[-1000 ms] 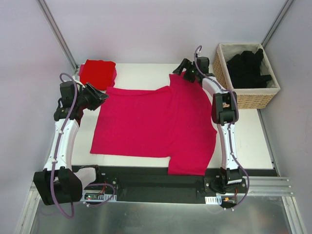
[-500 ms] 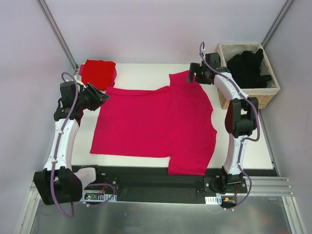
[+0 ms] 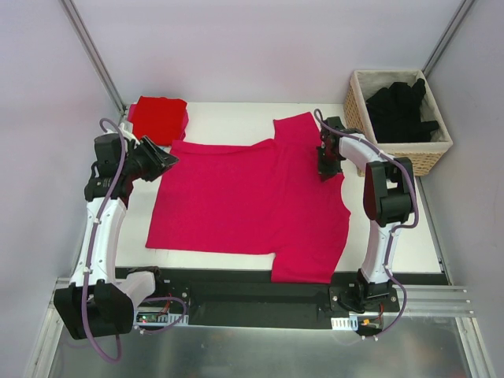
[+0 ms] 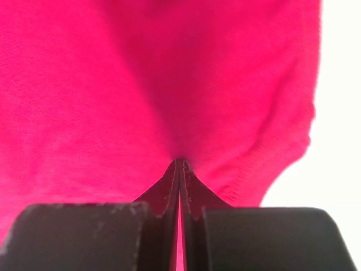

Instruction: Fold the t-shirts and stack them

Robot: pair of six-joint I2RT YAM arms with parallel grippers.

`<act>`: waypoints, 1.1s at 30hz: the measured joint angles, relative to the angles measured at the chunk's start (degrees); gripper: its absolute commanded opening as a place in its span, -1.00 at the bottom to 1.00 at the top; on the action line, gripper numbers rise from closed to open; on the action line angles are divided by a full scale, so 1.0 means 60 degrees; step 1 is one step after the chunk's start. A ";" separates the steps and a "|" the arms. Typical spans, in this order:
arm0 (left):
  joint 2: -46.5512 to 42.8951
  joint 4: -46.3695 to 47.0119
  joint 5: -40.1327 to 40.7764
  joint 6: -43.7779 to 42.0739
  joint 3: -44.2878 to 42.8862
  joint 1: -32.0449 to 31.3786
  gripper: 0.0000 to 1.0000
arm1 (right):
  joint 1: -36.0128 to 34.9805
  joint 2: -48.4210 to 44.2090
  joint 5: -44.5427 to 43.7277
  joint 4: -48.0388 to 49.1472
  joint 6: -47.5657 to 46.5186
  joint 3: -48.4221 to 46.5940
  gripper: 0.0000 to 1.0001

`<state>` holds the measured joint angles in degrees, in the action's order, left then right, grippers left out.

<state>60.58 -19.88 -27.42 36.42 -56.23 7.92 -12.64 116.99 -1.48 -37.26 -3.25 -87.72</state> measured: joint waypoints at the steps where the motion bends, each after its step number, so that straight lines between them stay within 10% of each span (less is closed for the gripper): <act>1: -0.0058 -0.0025 -0.0036 -0.0011 0.0000 0.0000 -0.21 | -0.0004 0.0000 -0.0106 -0.0073 0.0004 0.0000 -0.98; 33: -0.0678 -0.1351 0.0200 -0.0466 -0.0736 0.0000 -0.16 | 0.0801 0.2838 -0.2412 -0.3337 -0.0219 -0.4448 -0.98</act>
<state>56.51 -27.99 -26.22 33.63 -60.64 7.92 -7.84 134.02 -15.94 -57.28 -4.56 -114.41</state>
